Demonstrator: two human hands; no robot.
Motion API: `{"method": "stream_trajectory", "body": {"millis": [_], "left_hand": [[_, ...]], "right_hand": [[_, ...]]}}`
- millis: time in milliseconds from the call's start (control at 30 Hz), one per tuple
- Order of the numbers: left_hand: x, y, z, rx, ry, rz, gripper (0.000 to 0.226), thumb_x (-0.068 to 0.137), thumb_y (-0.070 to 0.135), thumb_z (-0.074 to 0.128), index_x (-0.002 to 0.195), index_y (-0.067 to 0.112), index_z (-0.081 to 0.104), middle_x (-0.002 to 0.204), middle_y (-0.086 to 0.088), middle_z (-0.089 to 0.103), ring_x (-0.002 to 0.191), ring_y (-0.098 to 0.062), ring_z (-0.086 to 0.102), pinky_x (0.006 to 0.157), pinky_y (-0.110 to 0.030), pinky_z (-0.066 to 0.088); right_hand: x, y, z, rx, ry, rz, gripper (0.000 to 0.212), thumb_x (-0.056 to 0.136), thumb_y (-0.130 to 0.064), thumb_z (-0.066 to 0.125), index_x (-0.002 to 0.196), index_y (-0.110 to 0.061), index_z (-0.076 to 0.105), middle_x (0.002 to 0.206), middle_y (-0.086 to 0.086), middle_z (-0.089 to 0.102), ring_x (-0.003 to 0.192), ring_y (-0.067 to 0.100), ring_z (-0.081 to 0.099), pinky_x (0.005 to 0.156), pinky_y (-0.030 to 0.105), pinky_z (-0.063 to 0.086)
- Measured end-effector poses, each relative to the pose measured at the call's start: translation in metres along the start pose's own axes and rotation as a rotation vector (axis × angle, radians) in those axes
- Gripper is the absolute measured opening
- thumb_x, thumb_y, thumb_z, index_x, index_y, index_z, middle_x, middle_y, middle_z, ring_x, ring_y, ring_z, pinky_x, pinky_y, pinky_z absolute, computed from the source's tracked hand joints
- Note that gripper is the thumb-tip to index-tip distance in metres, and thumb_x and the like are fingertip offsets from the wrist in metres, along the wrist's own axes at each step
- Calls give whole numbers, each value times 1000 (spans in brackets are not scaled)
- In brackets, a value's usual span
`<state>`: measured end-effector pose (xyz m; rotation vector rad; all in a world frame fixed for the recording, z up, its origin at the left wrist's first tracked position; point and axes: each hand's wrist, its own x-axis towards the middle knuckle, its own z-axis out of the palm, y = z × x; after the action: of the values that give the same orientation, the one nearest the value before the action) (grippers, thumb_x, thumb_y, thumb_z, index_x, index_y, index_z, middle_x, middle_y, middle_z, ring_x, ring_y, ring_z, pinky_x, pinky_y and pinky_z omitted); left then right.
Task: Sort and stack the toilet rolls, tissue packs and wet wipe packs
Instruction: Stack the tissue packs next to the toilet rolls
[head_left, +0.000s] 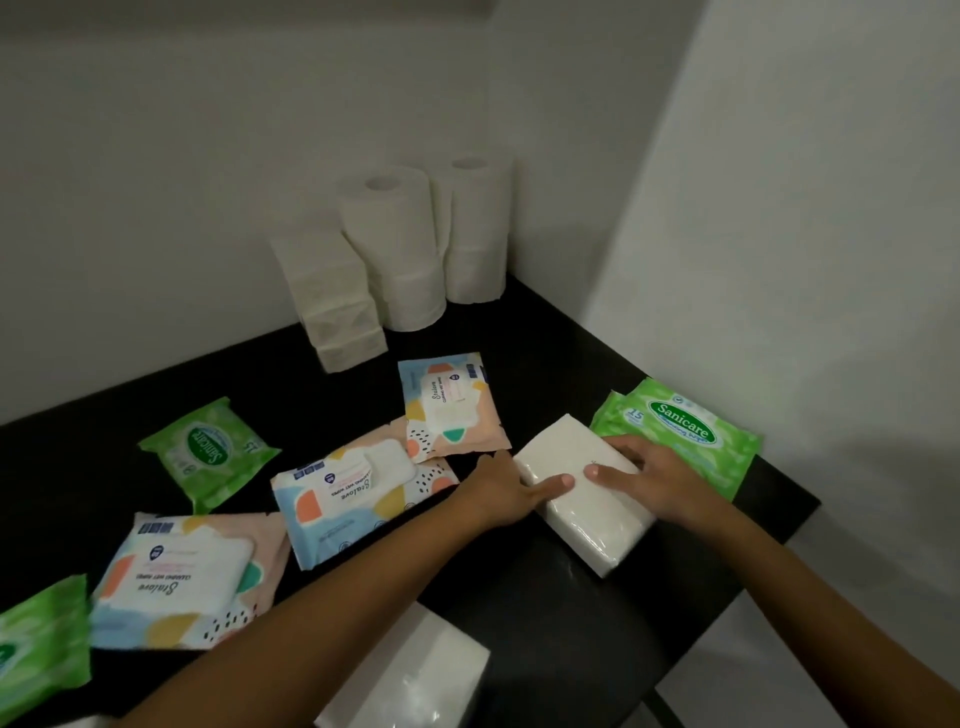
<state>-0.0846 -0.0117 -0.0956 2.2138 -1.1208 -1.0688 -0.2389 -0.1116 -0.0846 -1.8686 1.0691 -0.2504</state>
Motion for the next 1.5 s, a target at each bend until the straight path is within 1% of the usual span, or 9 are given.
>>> {"method": "stream_trajectory", "body": {"millis": [233,400,600,667,800,900,1033,1300,1500], "left_hand": [[-21,-11,-22,-350,128,39,71,73,49,70,127,18,37,125,1,55,112,-16,55,93,-30,47],[-40,-18,-64,-903,223,36,60,73,29,75,118,22,36,108,0,58,93,-14,64,71,-26,59],[-63,-61,-106,-1190,455,-47,80,77,21,72,140,14,24,110,-9,61,99,-23,64,83,-33,53],[-73,-81,-119,-1188,442,-85,72,78,21,72,137,13,31,110,-11,64,96,-24,66,80,-35,56],[-83,-112,-141,-1163,484,-149,60,79,18,71,130,17,39,111,-12,64,94,-24,65,67,-34,57],[-83,-131,-165,-1176,561,-137,61,80,17,69,134,17,39,115,-11,62,99,-26,63,72,-35,55],[-69,-149,-203,-1197,602,-103,56,83,14,66,134,15,44,122,-12,59,102,-29,61,76,-38,54],[-16,-171,-245,-1154,586,-182,47,85,11,63,131,9,49,121,-15,60,93,-30,63,74,-41,54],[23,-175,-261,-1093,550,-263,48,90,7,56,136,7,43,133,-19,52,119,-38,52,93,-54,46]], "right_hand": [[-1,-31,8,277,12,-56,38,74,-8,73,108,-16,60,78,-7,62,51,-8,62,44,6,43],[9,-81,26,388,-37,-114,36,75,-18,73,108,-23,59,89,-7,65,70,2,65,48,9,48],[32,-140,91,529,-125,-87,38,77,-18,72,112,-16,58,102,4,64,85,16,64,60,23,56],[40,-157,119,551,-158,-64,41,77,-15,72,116,-11,57,110,11,63,90,23,64,76,36,57],[54,-182,168,452,-195,-110,46,77,-18,73,119,-6,56,99,9,65,75,15,62,58,18,51],[67,-200,193,438,-205,-130,44,78,-25,71,117,-8,58,111,13,65,91,23,62,78,32,51],[85,-218,213,483,-238,-167,39,86,-20,63,120,-1,58,117,17,63,104,27,61,83,29,47],[120,-212,235,452,-252,-79,33,85,-8,57,118,-5,57,115,15,63,104,27,60,83,30,46],[135,-203,238,396,-220,-72,25,88,-11,54,113,-12,53,102,5,56,86,14,54,64,22,40]]}}
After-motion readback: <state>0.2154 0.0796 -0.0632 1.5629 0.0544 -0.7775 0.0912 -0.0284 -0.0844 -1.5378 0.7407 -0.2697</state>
